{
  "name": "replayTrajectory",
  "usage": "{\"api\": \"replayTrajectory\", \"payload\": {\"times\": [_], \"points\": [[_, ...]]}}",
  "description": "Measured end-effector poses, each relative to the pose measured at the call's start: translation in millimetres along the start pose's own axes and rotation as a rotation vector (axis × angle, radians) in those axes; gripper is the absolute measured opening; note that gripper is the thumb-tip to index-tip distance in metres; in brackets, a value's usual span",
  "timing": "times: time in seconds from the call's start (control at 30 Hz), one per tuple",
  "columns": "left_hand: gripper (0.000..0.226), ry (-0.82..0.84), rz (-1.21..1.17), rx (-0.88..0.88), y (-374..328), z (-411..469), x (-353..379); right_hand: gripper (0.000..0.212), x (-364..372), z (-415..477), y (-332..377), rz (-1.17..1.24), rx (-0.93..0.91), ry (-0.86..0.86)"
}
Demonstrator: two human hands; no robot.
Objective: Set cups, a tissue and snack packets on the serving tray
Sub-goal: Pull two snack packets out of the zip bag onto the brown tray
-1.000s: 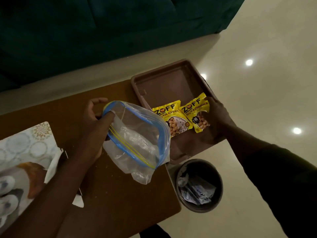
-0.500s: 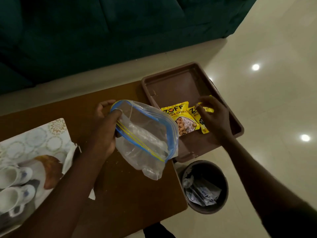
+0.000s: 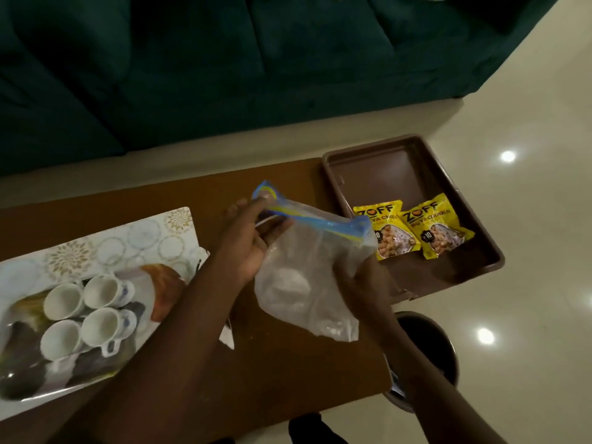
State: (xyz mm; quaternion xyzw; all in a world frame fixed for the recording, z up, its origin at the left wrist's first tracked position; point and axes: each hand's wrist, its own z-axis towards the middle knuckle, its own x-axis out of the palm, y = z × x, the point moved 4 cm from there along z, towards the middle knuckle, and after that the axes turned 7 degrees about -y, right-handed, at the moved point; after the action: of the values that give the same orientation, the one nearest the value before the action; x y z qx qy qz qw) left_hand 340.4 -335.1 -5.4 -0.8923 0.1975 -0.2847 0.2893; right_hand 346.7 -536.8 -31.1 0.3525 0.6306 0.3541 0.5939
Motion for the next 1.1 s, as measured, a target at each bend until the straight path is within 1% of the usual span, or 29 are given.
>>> {"api": "replayTrajectory", "payload": {"times": [0.03,0.07,0.1,0.13,0.17,0.2,0.27,0.3,0.33,0.37,0.4,0.43,0.5,0.53,0.57,0.6,0.63,0.7,0.73,0.77,0.8,0.87,0.9,0.97,1.0,1.03,1.07,1.1], "points": [[0.021,0.023,0.07,0.083,-4,-2,-6,0.014,2,4,-4,0.058,0.078,-0.037],[0.037,-0.003,0.227,0.203,-10,-4,-15,0.02,2,7,-6,0.17,0.161,-0.03],[0.048,-0.062,0.453,0.329,-14,-4,-23,0.024,0,11,-9,0.302,0.238,-0.013],[0.051,-0.108,0.655,0.431,-15,-7,-29,0.024,-5,15,-13,0.41,0.302,0.017],[0.047,-0.096,0.778,0.456,-13,-9,-34,0.026,-10,18,-15,0.487,0.348,0.059],[0.04,-0.026,0.806,0.393,-6,-10,-37,0.029,-14,19,-17,0.542,0.403,0.112],[0.031,0.185,0.687,0.128,14,-11,-37,0.033,-22,19,-21,0.596,0.499,0.203],[0.03,0.261,0.601,-0.001,23,-12,-38,0.032,-22,18,-25,0.604,0.529,0.241],[0.032,0.355,0.528,-0.115,29,-19,-34,0.028,-32,12,-24,0.602,0.538,0.232],[0.037,0.422,0.47,-0.191,31,-26,-30,0.024,-39,7,-22,0.583,0.531,0.214],[0.043,0.435,0.429,-0.23,31,-26,-31,0.024,-37,6,-21,0.551,0.518,0.215],[0.052,0.44,0.424,-0.243,32,-24,-33,0.028,-36,6,-20,0.504,0.484,0.201],[0.069,0.422,0.512,-0.22,31,-20,-40,0.044,-31,9,-18,0.433,0.403,0.116],[0.073,0.385,0.576,-0.167,30,-18,-44,0.051,-30,9,-14,0.398,0.363,0.048],[0.072,0.329,0.61,-0.088,29,-16,-46,0.056,-32,9,-12,0.354,0.315,-0.038],[0.065,0.262,0.61,-0.004,29,-14,-45,0.059,-38,9,-13,0.317,0.264,-0.133],[0.056,0.195,0.585,0.073,28,-13,-42,0.058,-45,8,-14,0.299,0.213,-0.218],[0.046,0.124,0.545,0.19,26,-13,-35,0.046,-57,7,-18,0.243,0.125,-0.318],[0.047,0.133,0.554,0.243,26,-13,-31,0.036,-60,8,-19,0.188,0.095,-0.33],[0.053,0.173,0.571,0.302,27,-14,-26,0.026,-61,10,-18,0.127,0.07,-0.326],[0.063,0.234,0.591,0.357,27,-15,-20,0.02,-62,11,-18,0.076,0.04,-0.313],[0.081,0.391,0.662,0.427,28,-19,-10,0.023,-65,14,-17,0.004,-0.007,-0.291],[0.086,0.464,0.735,0.441,28,-21,-6,0.024,-67,15,-16,-0.021,-0.004,-0.286],[0.089,0.58,0.967,0.439,27,-20,-2,0.022,-74,19,-17,-0.043,0.042,-0.228],[0.089,0.63,1.097,0.416,27,-19,-1,0.024,-75,21,-19,-0.028,0.078,-0.135],[0.092,0.673,1.224,0.376,29,-19,0,0.041,-74,21,-19,-0.003,0.128,-0.002],[0.096,0.694,1.343,0.337,32,-18,0,0.067,-71,20,-20,0.02,0.18,0.13],[0.1,0.681,1.449,0.32,35,-17,0,0.092,-69,18,-21,0.002,0.211,0.246]]}}
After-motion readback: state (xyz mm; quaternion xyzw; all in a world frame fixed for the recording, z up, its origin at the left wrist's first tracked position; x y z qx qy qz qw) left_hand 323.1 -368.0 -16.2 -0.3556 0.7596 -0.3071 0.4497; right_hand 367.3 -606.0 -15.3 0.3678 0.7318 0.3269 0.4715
